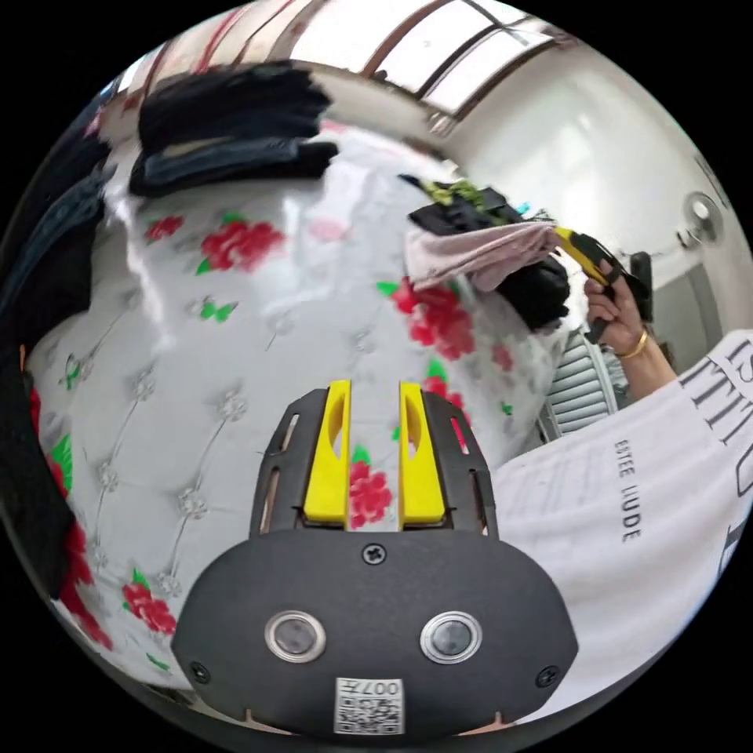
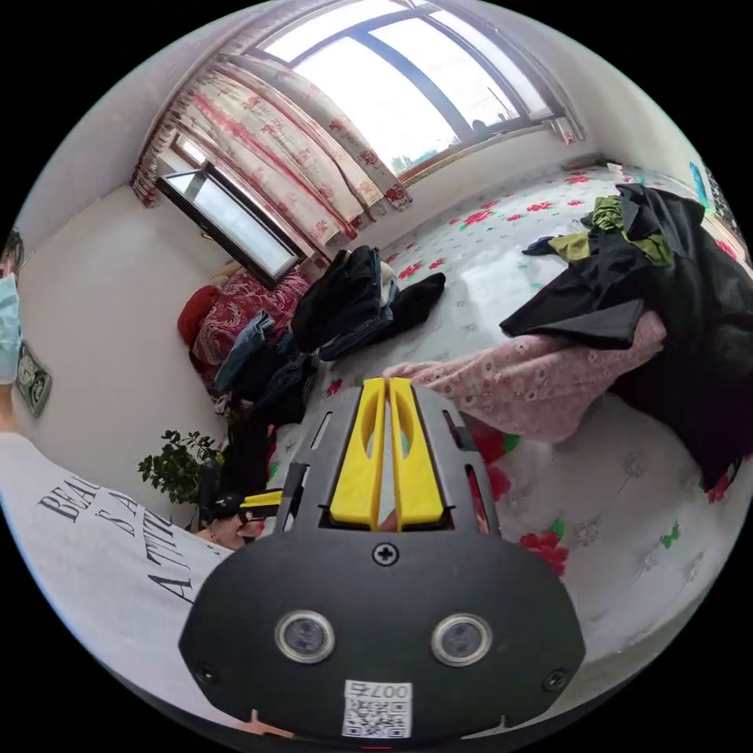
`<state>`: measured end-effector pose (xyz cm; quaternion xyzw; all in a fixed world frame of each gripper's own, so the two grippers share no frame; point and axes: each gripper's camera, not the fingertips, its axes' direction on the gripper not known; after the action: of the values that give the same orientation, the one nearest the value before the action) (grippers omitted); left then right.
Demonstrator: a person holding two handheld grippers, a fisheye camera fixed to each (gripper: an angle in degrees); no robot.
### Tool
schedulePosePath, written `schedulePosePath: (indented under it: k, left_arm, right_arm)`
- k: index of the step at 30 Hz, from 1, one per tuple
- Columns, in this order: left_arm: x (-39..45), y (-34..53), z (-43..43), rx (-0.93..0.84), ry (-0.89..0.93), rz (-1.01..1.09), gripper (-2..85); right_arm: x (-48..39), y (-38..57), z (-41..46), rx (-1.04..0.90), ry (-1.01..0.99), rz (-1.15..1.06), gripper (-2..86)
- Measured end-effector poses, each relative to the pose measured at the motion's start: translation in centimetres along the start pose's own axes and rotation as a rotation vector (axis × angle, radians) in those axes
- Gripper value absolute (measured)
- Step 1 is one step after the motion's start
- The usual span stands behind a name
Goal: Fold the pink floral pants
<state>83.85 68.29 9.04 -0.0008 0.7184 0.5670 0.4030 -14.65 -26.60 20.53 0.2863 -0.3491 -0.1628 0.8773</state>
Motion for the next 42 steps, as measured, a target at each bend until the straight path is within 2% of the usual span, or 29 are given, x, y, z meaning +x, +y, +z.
schedulePosePath:
  k: [4, 6, 9, 10, 11, 12, 14, 16, 18, 20, 21, 24, 26, 28, 30, 34, 37, 39, 42]
  left_arm:
    - [5.0, 1.4, -6.2, 0.148, 0.028, 0.176, 11.1]
    - [7.3, 2.9, -10.7, 0.258, 0.025, 0.257, 12.7]
    - [9.7, 4.8, -16.3, 0.433, 0.065, 0.326, 14.5]
    - [10.1, 5.2, -17.3, 0.465, 0.083, 0.333, 14.5]
    - [10.5, 5.8, -19.1, 0.526, 0.134, 0.342, 14.0]
    - [10.6, 6.6, -20.7, 0.572, 0.191, 0.349, 12.9]
    - [9.6, 7.8, -22.4, 0.598, 0.215, 0.325, 10.1]
    - [7.4, 8.8, -22.9, 0.522, 0.143, 0.197, 5.5]
    - [3.2, 11.3, -23.6, 0.448, 0.031, -0.043, 2.9]
    - [0.2, 13.9, -24.9, 0.451, -0.006, -0.204, 0.9]
    - [-1.2, 15.6, -26.0, 0.453, -0.060, -0.297, -0.1]
    - [-3.3, 19.4, -29.3, 0.533, -0.111, -0.445, -0.5]
    - [-4.2, 21.0, -30.9, 0.598, -0.091, -0.497, -0.2]
    - [-4.9, 21.4, -31.6, 0.571, -0.106, -0.539, 1.0]
    - [-5.1, 20.9, -31.2, 0.492, -0.145, -0.545, 7.4]
    - [-5.3, 18.7, -27.7, 0.340, -0.112, -0.555, 12.2]
    - [-5.4, 16.5, -23.0, 0.169, -0.107, -0.572, 11.9]
    - [-5.7, 15.0, -18.5, -0.036, -0.174, -0.599, 9.1]
    - [-4.0, 13.0, -18.3, -0.048, -0.322, -0.545, 5.1]
  right_arm:
    - [-6.4, -0.7, -6.2, 0.172, -0.220, -0.141, -0.2]
    - [-10.8, -0.7, -7.6, 0.189, -0.294, -0.264, -0.2]
    - [-18.8, 1.3, -5.6, 0.033, -0.605, -0.469, -0.1]
    - [-22.8, 2.9, -3.1, -0.124, -0.816, -0.540, -0.1]
    - [-27.0, 5.2, -0.6, -0.268, -0.931, -0.619, 0.0]
    - [-29.0, 6.6, 0.3, -0.307, -0.929, -0.673, 0.1]
    - [-32.9, 10.1, 2.0, -0.276, -0.729, -0.791, 0.6]
    - [-32.5, 10.3, 2.8, -0.241, -0.643, -0.793, 1.2]
    - [-30.5, 10.1, 4.3, -0.241, -0.492, -0.732, 1.9]
    - [-25.9, 10.4, 7.4, -0.297, -0.253, -0.626, 2.9]
    - [-24.4, 10.6, 8.2, -0.319, -0.195, -0.591, 3.1]
    - [-17.0, 12.4, 11.5, -0.427, 0.057, -0.399, 4.7]
    - [-12.4, 14.1, 13.4, -0.506, 0.167, -0.243, 6.0]
    - [-10.6, 14.9, 14.4, -0.524, 0.233, -0.186, 6.7]
    - [-9.7, 15.1, 15.3, -0.517, 0.320, -0.167, 7.3]
    - [-7.5, 13.1, 16.2, -0.408, 0.534, -0.091, 8.8]
    - [-4.7, 11.0, 16.5, -0.349, 0.623, 0.029, 10.0]
    - [-2.7, 9.6, 16.8, -0.324, 0.657, 0.109, 10.6]
    - [-0.7, 6.8, 18.3, -0.326, 0.701, 0.159, 11.2]
